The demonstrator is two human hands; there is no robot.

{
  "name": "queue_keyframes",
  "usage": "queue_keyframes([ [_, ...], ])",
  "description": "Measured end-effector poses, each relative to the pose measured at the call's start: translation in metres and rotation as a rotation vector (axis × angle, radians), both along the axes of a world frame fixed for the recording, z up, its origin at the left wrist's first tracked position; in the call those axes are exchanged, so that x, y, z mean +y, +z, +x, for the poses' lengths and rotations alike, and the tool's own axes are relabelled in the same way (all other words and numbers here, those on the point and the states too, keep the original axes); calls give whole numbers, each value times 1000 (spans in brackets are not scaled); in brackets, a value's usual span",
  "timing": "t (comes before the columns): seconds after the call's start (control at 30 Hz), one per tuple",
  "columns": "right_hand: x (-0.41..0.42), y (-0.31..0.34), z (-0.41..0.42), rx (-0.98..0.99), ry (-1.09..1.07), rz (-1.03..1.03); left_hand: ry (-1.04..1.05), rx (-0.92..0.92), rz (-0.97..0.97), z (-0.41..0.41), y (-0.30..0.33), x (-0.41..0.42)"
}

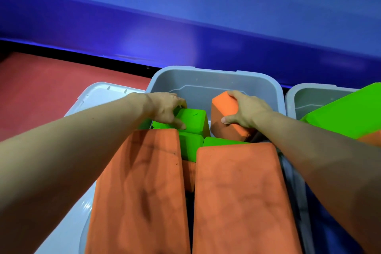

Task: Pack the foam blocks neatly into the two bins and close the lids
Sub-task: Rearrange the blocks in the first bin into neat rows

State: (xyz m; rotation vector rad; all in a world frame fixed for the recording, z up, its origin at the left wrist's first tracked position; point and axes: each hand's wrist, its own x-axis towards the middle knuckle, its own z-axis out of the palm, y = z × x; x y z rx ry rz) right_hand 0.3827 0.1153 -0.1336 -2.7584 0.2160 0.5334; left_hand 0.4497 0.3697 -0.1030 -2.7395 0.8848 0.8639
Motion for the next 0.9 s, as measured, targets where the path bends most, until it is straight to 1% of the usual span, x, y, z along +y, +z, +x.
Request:
queue_keyframes([
  [0.07,-2,2,0,8,2,12,122,36,-39,-2,-1,-2],
  [0.2,-8,5,-1,14,36,19,238,78,-101,-6,-9,-9],
  [0.4,-19,20,-2,49,110,105,268,86,-128,-12,-16,-28],
  [0.6,-21,28,-7,56,159,126,338,111,-182,-14,-17,-16],
  [0.8,-18,39,-2,3,297,62,417,142,-261,-17,-19,-2],
  [0.9,-16,42,1,11,327,44,443,165,-276,-18,-21,1],
])
